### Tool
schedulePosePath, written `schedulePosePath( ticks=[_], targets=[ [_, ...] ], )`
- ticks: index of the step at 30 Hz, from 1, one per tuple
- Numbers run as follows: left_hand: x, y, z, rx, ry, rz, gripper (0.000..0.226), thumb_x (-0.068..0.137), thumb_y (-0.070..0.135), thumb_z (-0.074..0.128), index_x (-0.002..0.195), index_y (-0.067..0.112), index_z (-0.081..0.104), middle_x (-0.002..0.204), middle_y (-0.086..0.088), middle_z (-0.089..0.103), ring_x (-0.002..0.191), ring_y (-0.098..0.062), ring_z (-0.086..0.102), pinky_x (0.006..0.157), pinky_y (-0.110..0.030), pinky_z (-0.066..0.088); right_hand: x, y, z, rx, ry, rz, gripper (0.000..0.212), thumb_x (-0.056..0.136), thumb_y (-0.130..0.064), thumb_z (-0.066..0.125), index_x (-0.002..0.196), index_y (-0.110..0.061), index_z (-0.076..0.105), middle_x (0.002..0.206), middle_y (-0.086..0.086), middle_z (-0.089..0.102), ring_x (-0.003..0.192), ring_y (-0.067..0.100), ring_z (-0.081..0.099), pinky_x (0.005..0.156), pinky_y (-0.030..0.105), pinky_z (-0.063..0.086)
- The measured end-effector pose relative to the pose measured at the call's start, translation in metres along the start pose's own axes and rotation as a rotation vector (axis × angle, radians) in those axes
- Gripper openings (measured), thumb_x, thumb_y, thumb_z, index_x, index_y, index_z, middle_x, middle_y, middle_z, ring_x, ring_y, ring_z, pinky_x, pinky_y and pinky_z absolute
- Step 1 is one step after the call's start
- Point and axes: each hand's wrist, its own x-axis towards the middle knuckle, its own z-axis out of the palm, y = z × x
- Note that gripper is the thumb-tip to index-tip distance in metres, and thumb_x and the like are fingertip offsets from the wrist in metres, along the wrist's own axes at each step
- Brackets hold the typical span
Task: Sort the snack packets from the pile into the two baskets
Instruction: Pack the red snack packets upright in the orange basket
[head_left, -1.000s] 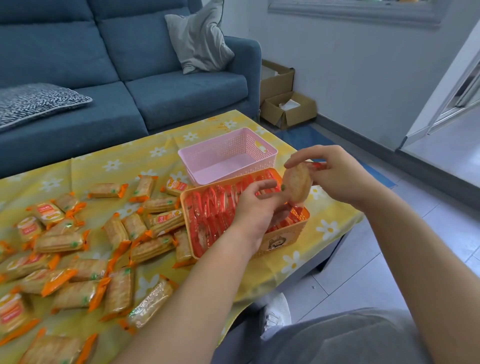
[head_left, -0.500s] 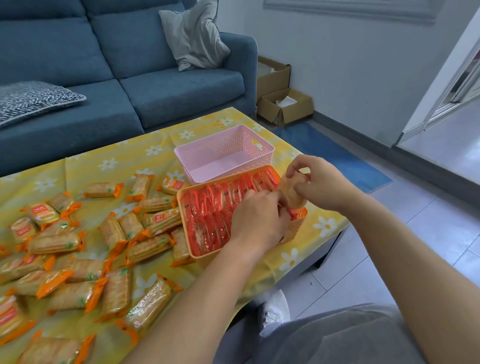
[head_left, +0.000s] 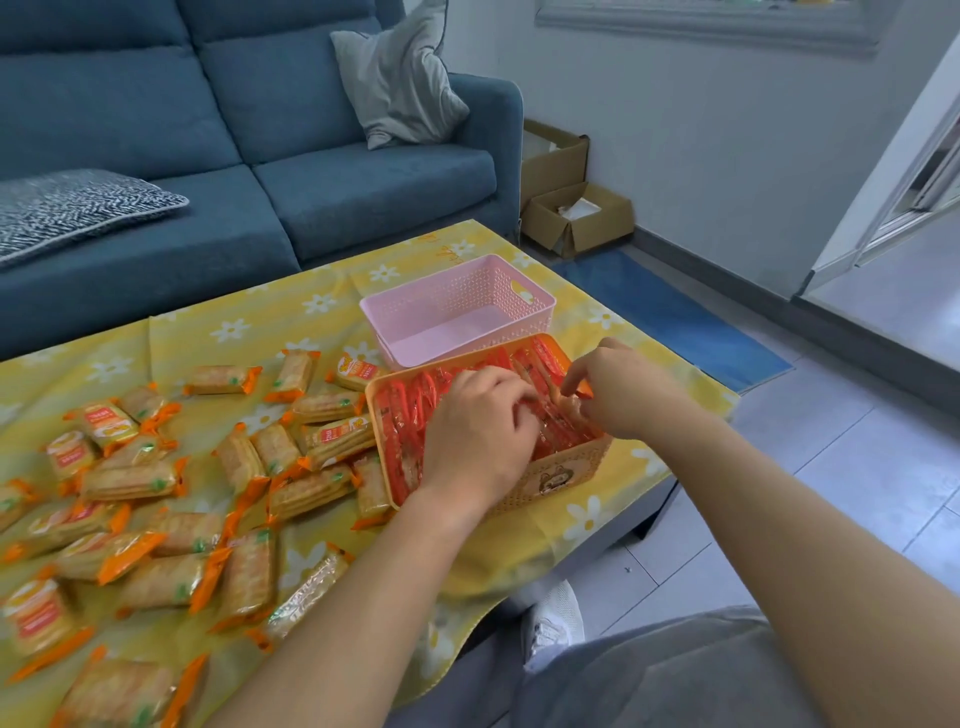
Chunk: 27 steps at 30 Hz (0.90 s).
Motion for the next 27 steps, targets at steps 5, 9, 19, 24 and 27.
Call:
schedulePosePath(
  ticks=[5,9,19,24,27],
  targets=[
    [-0.008,-0.031,-0.022,0.278,0.03,-0.185,0.035,0.094,0.035,0.049,0.126,0.028,0.062,0.135,0.006,0.057,0.13,-0.018,0.046,0.109,-0.039,0.034,0.005,0.004,0.006,-0.009,0.012,0.098,0.023,0.085,-0.032,0.074,0.099,-0.03,0.055,0.107,0.0,0.054,0.088,0.02,0.057,0.074,0.037,0.056],
    [-0.025,-0.047,-0.036,0.297,-0.177,-0.402,0.068,0.097,0.048,0.05,0.154,0.02,0.026,0.162,-0.008,0.023,0.147,-0.032,0.023,0.118,-0.045,0.025,0.006,0.01,0.009,0.145,-0.056,0.196,0.047,0.084,-0.037,0.076,0.119,-0.019,0.05,0.11,0.002,0.059,0.094,0.021,0.059,0.078,0.037,0.055],
    [-0.03,-0.044,-0.059,-0.423,-0.035,-0.914,0.023,0.094,0.026,0.059,0.083,0.011,0.073,0.074,-0.003,0.072,0.068,-0.018,0.067,0.056,-0.028,0.044,0.0,0.0,0.012,0.528,-0.187,0.354,0.039,0.09,-0.04,0.058,0.095,-0.002,0.067,0.094,0.013,0.076,0.087,0.027,0.073,0.082,0.046,0.061],
    [-0.036,-0.042,-0.085,-0.637,0.051,-0.954,0.023,0.087,0.029,0.065,0.085,0.009,0.076,0.076,-0.005,0.078,0.076,-0.025,0.075,0.077,-0.038,0.058,-0.008,-0.016,-0.018,0.723,-0.006,0.32,0.046,0.094,-0.056,0.053,0.091,-0.013,0.068,0.082,0.004,0.077,0.079,0.022,0.074,0.07,0.039,0.059],
    [-0.04,-0.05,-0.114,-0.69,0.126,-0.931,0.026,0.09,0.036,0.066,0.085,0.011,0.074,0.076,-0.004,0.078,0.076,-0.023,0.074,0.075,-0.034,0.055,-0.009,-0.028,-0.027,1.032,0.047,0.329,0.048,0.1,-0.052,0.041,0.097,-0.012,0.068,0.085,0.002,0.076,0.077,0.018,0.071,0.064,0.031,0.044]
  ],
)
